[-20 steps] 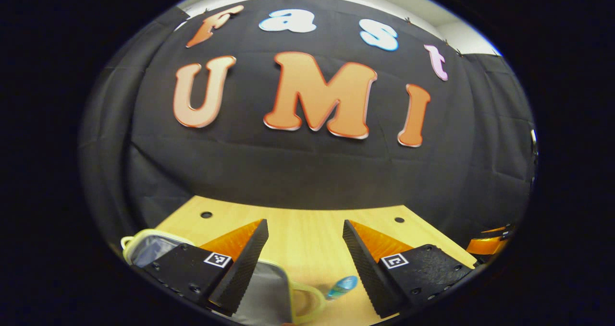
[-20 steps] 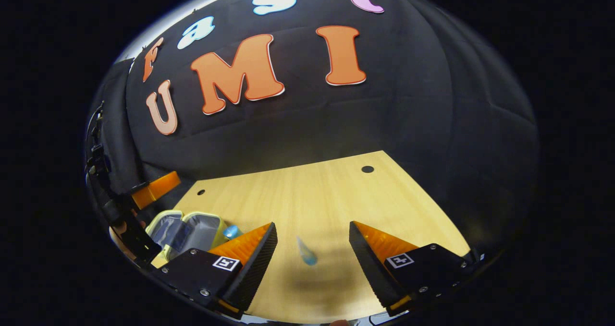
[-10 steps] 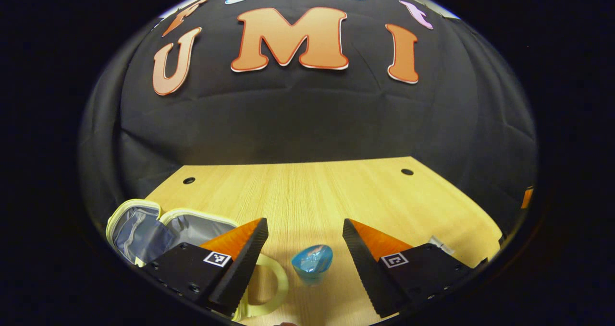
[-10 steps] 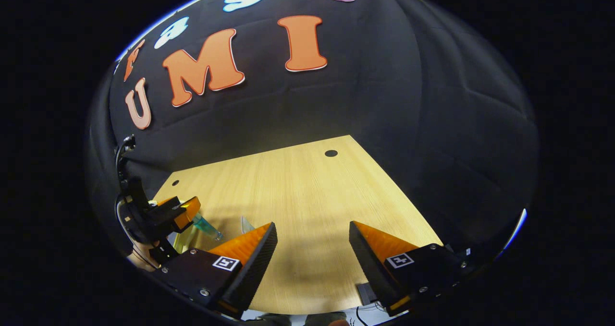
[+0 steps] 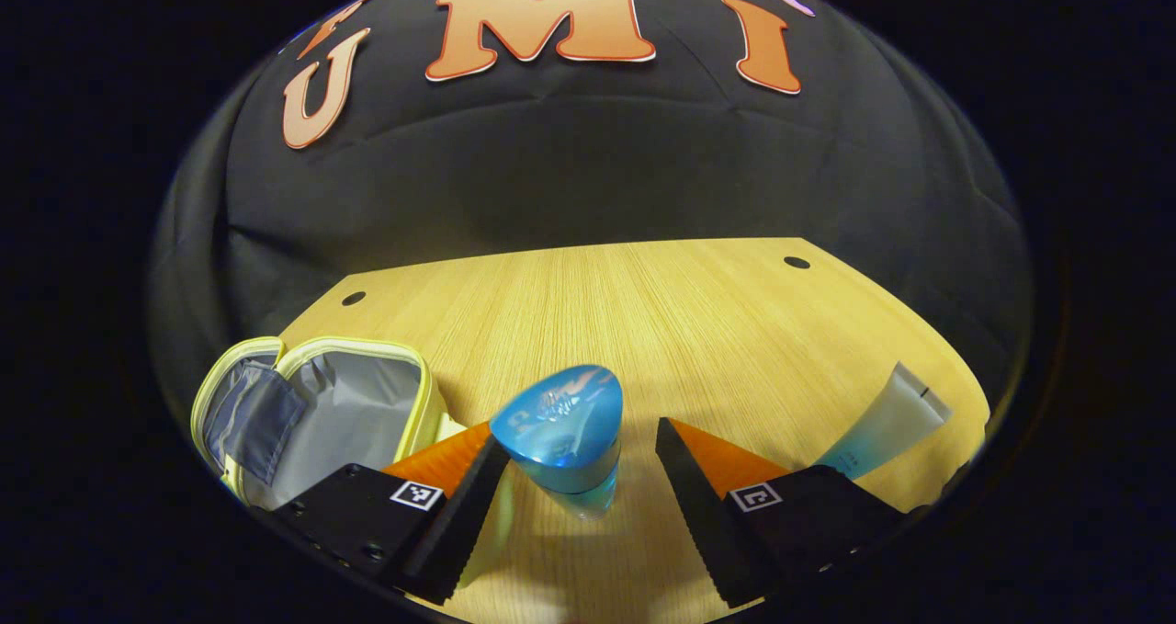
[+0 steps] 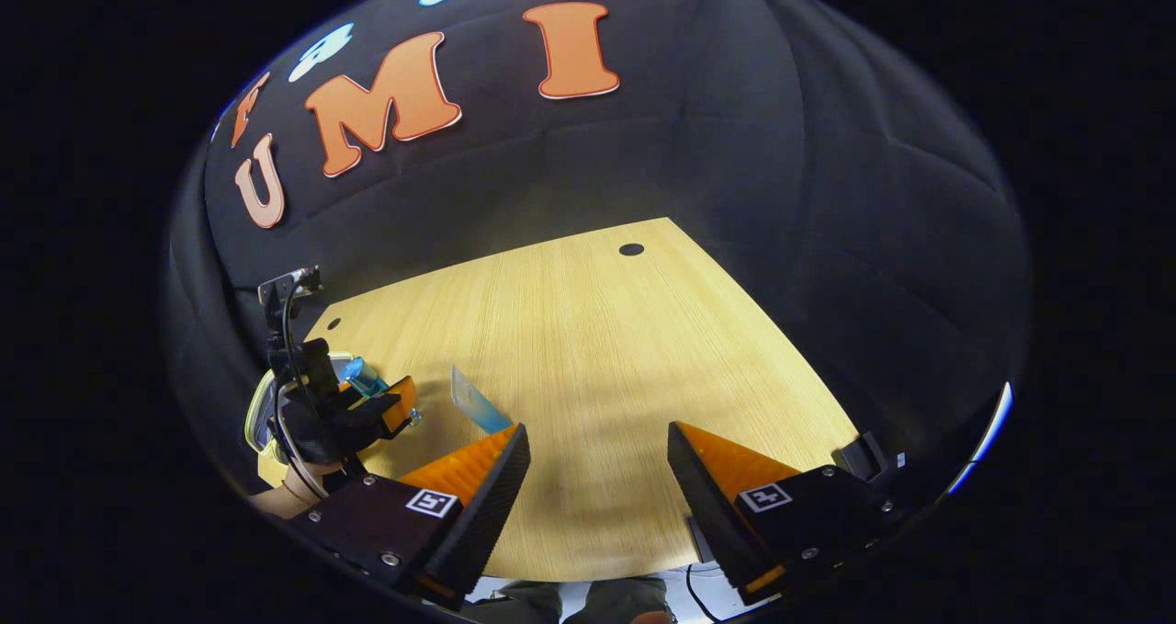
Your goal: First open the suitcase, pack the skin care products into it, and then close the suitcase.
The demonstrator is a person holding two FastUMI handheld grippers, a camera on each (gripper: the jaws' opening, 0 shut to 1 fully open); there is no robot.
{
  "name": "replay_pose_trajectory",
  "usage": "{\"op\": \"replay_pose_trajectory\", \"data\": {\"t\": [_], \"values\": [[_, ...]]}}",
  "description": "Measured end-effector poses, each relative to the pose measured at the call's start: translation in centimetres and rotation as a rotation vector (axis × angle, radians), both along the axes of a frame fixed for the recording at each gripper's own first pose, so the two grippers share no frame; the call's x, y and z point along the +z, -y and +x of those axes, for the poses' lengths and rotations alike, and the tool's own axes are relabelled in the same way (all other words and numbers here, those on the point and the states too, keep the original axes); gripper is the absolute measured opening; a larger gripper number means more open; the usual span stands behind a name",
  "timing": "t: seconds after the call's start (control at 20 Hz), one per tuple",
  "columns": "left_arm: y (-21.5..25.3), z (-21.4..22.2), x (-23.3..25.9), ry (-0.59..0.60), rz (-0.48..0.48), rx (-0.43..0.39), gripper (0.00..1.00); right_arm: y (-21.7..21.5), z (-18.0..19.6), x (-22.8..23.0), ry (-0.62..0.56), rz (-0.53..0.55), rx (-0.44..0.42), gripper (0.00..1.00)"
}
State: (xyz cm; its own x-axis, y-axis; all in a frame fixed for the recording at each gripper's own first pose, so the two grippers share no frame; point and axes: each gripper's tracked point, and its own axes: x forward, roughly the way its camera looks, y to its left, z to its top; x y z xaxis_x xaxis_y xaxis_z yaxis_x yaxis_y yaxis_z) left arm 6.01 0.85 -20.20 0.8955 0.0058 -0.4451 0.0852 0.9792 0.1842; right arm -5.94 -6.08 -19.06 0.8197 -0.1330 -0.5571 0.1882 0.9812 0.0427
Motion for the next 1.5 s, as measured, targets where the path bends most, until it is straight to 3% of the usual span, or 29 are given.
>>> {"op": "replay_pose_trajectory", "data": {"t": [0.05,0.25,0.35,0.5,0.8,1.1,1.5], "values": [[0.1,0.2,-0.1,0.004,-0.004,-0.005,0.97,0.3,0.0,-0.1,0.001,-0.004,-0.004,0.95],[-0.8,1.4,-0.6,0.009,0.057,0.031,0.93,0.6,0.0,0.2,-0.007,0.001,-0.022,0.96],[-0.8,2.2,-1.1,0.018,0.043,0.025,0.56,0.5,0.0,-0.1,-0.013,-0.005,-0.026,0.96],[0.2,1.5,-1.0,-0.034,0.018,-0.013,0.50,0.1,0.1,0.1,-0.004,-0.022,-0.006,0.96],[3.2,-3.8,1.4,-0.165,-0.124,-0.101,0.50,-3.1,3.0,1.9,0.075,-0.025,0.068,0.95],[4.3,-10.6,7.5,-0.234,-0.215,-0.200,0.50,-9.3,7.8,1.0,0.122,-0.055,0.260,0.96],[-2.7,-17.8,9.6,-0.251,-0.144,-0.102,0.50,-11.6,12.4,-7.4,-0.006,-0.142,0.394,0.96]]}}
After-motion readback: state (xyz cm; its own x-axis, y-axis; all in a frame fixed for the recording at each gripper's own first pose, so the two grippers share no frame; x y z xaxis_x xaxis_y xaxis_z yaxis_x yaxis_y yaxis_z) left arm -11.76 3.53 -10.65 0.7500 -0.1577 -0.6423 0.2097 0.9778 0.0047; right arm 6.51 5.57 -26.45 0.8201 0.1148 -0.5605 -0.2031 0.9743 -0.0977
